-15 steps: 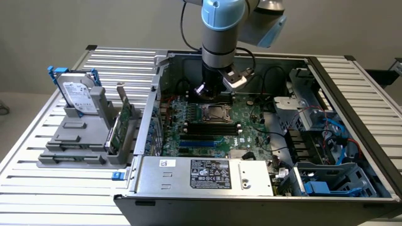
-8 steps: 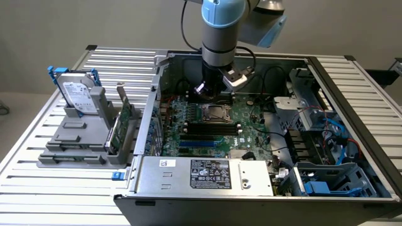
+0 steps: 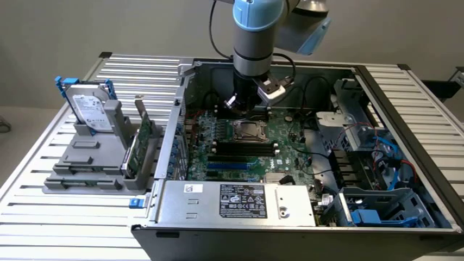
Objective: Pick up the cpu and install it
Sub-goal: 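Install the first cpu locking lever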
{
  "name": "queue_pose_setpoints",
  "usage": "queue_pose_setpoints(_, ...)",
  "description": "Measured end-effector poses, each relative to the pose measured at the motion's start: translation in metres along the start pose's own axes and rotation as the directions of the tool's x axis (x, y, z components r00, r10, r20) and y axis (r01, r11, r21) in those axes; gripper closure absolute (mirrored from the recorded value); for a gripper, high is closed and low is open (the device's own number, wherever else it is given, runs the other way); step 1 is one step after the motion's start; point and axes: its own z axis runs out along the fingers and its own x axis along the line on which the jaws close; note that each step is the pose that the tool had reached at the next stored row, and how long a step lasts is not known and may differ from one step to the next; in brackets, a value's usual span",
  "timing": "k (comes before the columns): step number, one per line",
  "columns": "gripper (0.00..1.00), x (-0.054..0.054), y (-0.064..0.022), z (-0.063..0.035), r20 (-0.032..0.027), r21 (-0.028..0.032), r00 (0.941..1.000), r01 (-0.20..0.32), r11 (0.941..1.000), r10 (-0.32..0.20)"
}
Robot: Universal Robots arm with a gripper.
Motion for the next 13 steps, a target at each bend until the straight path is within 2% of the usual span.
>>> queue_pose_setpoints(8,0.89,0.0027,-0.0040,0.0010,0.0039,-0.0059,1.0000,0.000,1.0000,0.000)
queue_pose_setpoints(13,0.89,0.0027,-0.0040,0.0011,0.0086,-0.0129,1.0000,0.001,0.9999,-0.001)
